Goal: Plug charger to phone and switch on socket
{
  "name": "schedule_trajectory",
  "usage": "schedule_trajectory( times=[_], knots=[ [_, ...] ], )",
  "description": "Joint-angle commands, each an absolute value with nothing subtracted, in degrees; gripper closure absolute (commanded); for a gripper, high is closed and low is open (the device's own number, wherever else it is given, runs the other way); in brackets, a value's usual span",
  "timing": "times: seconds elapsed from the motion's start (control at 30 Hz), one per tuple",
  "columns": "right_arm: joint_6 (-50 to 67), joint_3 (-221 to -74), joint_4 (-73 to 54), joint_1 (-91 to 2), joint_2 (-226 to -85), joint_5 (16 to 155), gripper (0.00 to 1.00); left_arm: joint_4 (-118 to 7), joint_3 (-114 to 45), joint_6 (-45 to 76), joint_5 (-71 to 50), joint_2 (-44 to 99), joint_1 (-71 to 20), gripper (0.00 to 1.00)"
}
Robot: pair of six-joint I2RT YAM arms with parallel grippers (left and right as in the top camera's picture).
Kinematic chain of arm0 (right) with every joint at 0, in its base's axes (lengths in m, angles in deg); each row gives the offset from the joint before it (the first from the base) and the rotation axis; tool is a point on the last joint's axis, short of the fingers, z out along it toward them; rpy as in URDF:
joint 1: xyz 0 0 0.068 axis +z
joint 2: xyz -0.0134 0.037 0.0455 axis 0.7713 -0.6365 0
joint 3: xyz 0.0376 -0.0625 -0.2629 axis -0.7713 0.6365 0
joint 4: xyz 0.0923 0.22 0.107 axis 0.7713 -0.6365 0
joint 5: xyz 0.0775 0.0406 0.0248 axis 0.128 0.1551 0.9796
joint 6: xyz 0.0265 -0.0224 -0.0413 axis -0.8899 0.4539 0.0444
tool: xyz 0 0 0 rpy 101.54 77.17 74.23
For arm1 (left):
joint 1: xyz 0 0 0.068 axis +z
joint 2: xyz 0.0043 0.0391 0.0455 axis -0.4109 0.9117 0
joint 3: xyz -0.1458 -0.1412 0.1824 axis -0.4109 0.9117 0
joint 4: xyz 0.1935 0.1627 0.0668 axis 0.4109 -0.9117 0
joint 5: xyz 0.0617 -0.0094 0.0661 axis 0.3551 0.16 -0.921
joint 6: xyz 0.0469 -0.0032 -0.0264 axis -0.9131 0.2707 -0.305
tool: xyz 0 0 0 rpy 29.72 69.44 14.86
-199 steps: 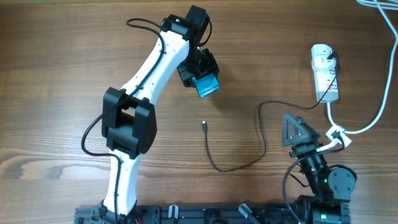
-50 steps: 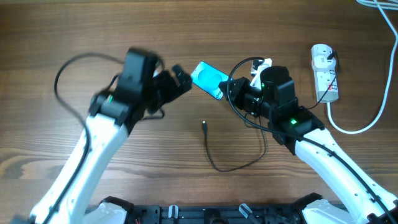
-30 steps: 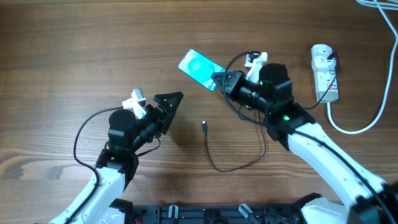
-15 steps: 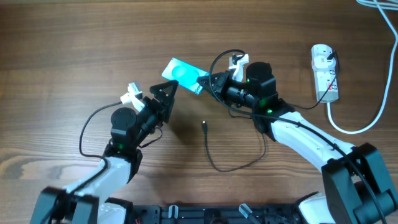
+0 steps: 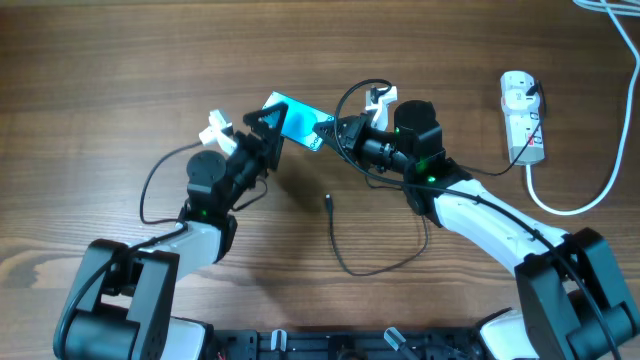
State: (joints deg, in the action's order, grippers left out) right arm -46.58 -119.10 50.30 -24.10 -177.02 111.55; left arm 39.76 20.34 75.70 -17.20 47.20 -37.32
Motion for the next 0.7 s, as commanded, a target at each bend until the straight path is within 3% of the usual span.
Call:
schedule_trajectory(
  times=[0.0, 0.67],
  knots=[
    [-46.8, -119.0, 52.2, -24.0, -178.2, 112.0, 0.96, 40.2, 16.2, 76.0, -17.3, 47.8, -37.2, 0.00],
    [-42.7, -119.0, 54.4, -24.0, -178.2, 114.1, 0.96, 40.3, 14.1, 82.3, -16.9, 47.9, -37.3, 0.01]
  ],
)
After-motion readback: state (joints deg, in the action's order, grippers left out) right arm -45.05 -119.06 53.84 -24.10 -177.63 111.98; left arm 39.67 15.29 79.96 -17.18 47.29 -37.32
